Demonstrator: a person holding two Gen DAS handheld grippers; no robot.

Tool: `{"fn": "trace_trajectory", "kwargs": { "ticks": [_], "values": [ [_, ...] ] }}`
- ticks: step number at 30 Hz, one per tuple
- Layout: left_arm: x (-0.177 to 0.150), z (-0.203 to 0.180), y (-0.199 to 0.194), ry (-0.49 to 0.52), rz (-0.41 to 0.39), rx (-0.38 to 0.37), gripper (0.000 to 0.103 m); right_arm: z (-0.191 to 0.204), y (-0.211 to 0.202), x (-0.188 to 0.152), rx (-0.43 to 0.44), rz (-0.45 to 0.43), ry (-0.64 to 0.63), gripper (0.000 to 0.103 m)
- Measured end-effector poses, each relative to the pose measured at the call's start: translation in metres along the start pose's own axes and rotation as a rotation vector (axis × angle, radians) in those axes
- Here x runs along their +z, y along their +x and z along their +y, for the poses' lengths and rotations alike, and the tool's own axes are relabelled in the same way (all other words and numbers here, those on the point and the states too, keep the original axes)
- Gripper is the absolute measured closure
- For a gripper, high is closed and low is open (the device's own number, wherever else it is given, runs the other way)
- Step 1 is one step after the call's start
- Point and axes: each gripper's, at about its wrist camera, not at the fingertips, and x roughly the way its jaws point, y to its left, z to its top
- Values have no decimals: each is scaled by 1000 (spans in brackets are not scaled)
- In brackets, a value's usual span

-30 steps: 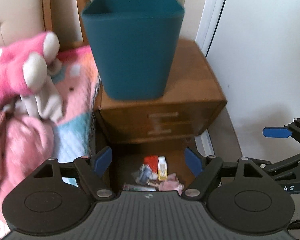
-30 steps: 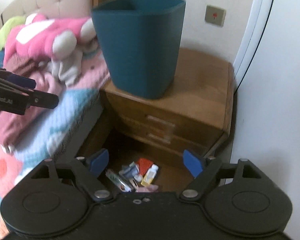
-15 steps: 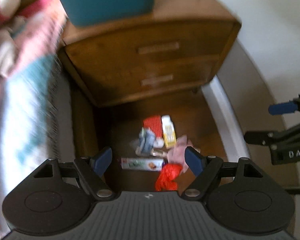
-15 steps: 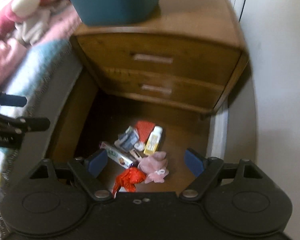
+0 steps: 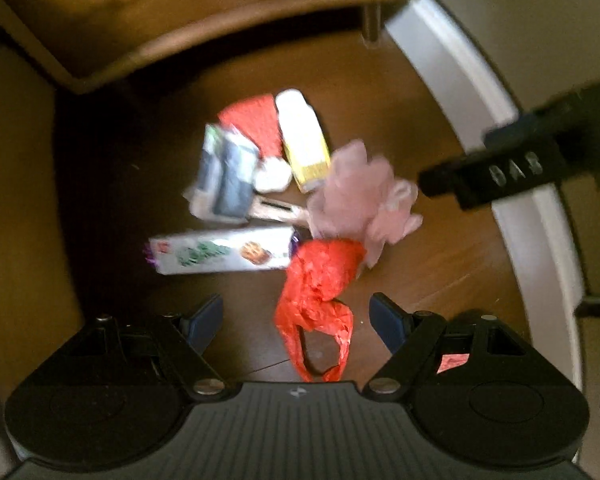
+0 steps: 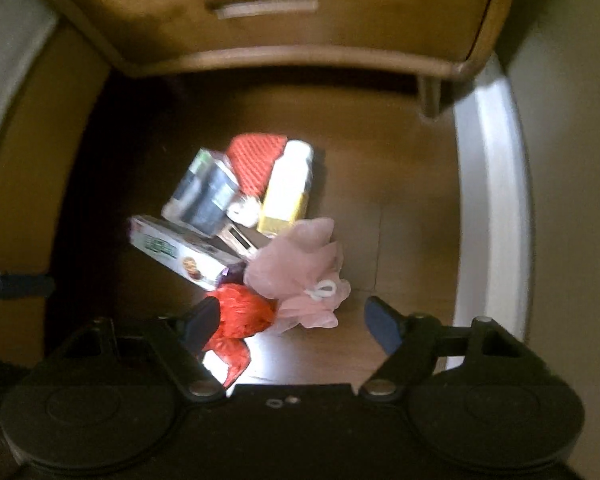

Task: Collect trash
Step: 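Grasp red plastic bag with left tool while right tool grasps pink sponge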

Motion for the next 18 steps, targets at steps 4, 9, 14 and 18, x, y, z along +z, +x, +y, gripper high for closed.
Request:
{"fn": "trace_trajectory", "kwargs": {
  "ticks": [4, 9, 14, 18],
  "values": [
    [-8, -8, 56, 5, 30, -17, 23, -5, 56, -5, 11, 27, -81, 24],
    [-11, -15, 119, -4, 69, -27, 23, -6, 116, -15, 12, 57, -214, 24],
    [-11, -15, 159, -23, 85, -27, 23, -6, 159, -20, 3, 65, -232, 24],
    [-12, -14, 180, -49, 105, -24, 23, -7, 182, -22, 5, 74, -224, 24]
  ]
}}
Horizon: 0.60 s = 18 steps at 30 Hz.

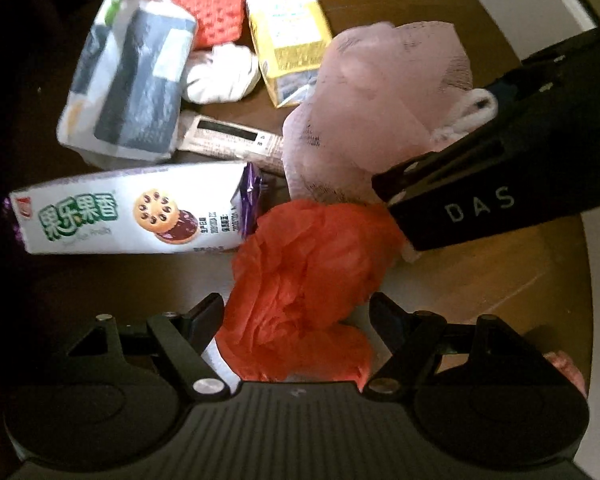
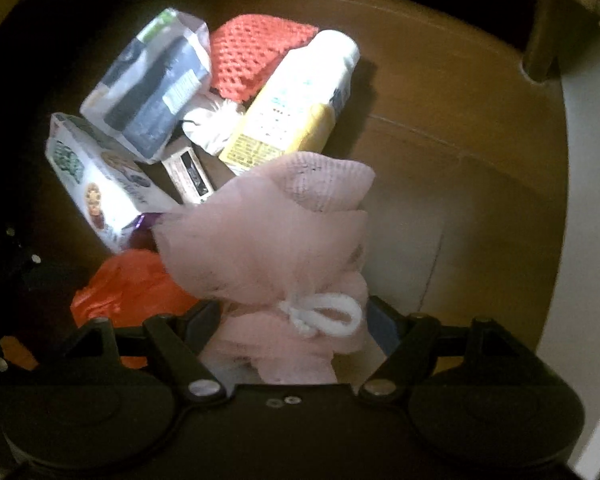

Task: Collect trash
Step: 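Grasp red plastic bag with left tool while right tool grasps pink sponge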

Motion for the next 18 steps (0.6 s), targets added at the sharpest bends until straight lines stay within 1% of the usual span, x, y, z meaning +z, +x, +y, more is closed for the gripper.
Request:
{"fn": "trace_trajectory", "kwargs": {
  "ticks": [2, 3, 4, 5, 6, 7, 8, 10, 13, 18],
  "values": [
    [1, -1, 6, -4, 11, -7, 24, 1, 9, 0, 5, 7, -2, 25],
    [1, -2, 7, -8, 14, -14, 25, 1, 12, 0, 3, 10, -5, 28],
    [1, -2, 8, -11, 18, -16, 31, 1, 14, 0, 3, 12, -3, 32],
    [2, -1, 8, -16, 24, -27, 42, 1, 16, -1, 7, 16, 4, 35],
    [2, -1, 7, -25, 32, -39, 45, 0, 16, -1, 9, 16, 13, 40],
    [3, -2, 5, -32, 35, -42, 51, -1, 15, -2, 11, 12, 25, 47],
    [3, -2, 3, -37, 37, -46, 56, -2, 12, -4, 17, 8, 39, 50],
    [4, 0, -5, -48, 39, -52, 59, -4, 8, -6, 14, 2, 58, 60],
    [4, 2, -20, -56, 36, -58, 61, -3, -7, -12, 13, -8, 91, 69],
    [-1, 9, -63, -134, 31, -99, 61, -5, -48, -26, 27, -43, 196, 71]
  ]
}}
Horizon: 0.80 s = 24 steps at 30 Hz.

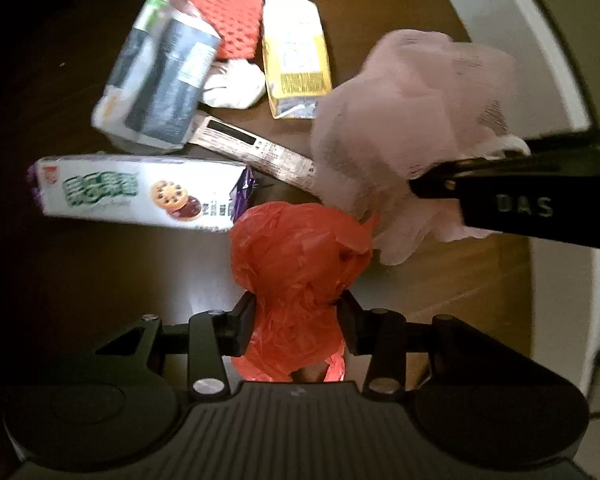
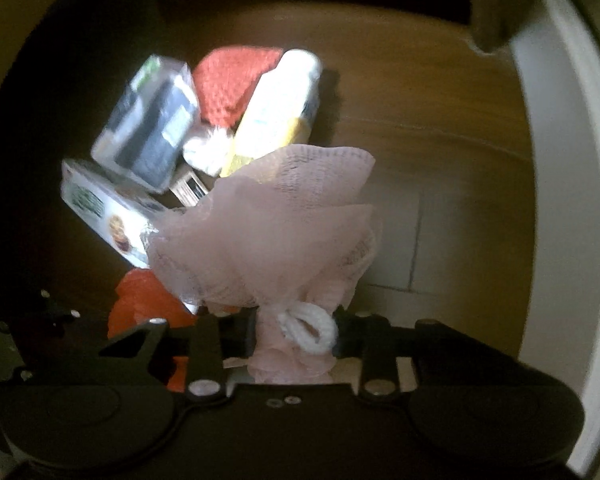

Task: Collect trash
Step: 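Grasp red plastic bag with left tool while right tool grasps pink sponge, then lift red bag with left tool while right tool carries pink sponge up to wastebasket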

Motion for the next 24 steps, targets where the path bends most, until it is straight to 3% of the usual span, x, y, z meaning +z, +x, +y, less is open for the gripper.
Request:
{"fn": "trace_trajectory", "kwargs": {
  "ticks": [9, 15, 24],
  "values": [
    [-8, -2, -120, -66, -54, -55, 61, 10, -109, -1, -3, -59, 123, 71],
    [-2, -6, -240, -65, -131, -52, 61, 22, -211, 12, 31, -109, 178, 71],
    [12, 0, -409, -90, -243, -55, 61, 63, -376, 52, 80, -234, 131, 71]
  ]
}}
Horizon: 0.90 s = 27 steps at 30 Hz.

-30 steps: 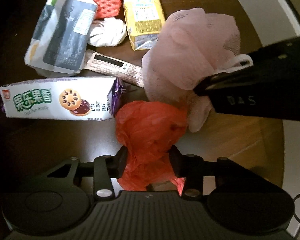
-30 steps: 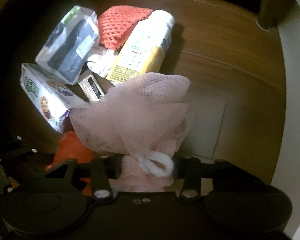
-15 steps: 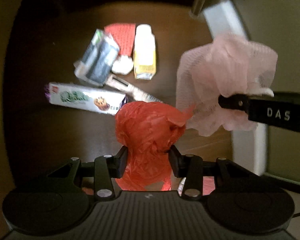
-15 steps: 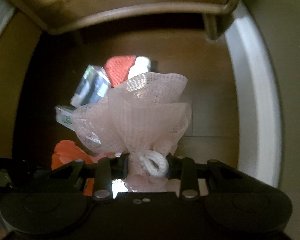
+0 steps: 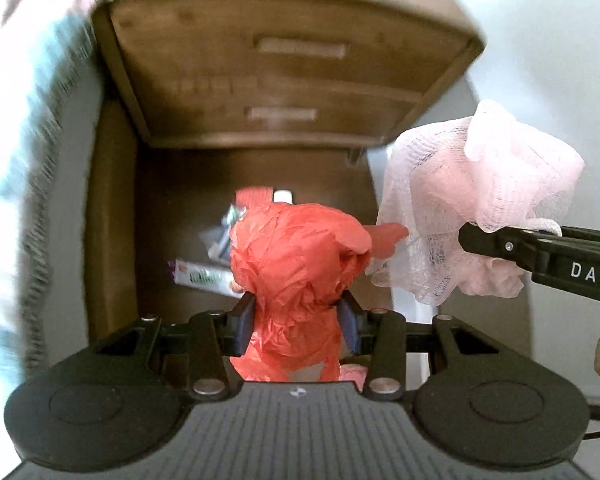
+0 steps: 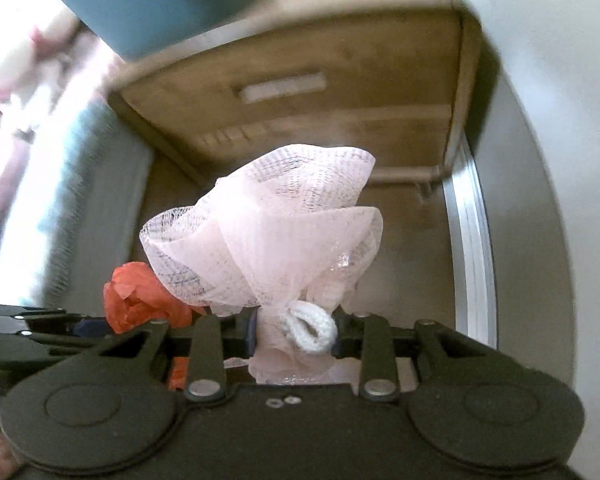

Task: Collect trash
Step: 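Lift red bag with left tool while right tool carries pink sponge up to wastebasket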

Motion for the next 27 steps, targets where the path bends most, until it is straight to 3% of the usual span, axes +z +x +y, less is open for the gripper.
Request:
{"fn": "trace_trajectory", "kwargs": {
  "ticks": [8, 17, 27],
  "values": [
    [51, -7, -116, -11, -178, 25, 61, 46, -101, 59, 25, -113, -53, 71],
    [120, -12, -233, -1, -404, 51, 61, 80, -180, 125, 63, -282, -62, 71],
    [190, -5, -312, 14, -573, 90, 61, 127, -235, 202, 68, -408, -160, 71]
  ]
}}
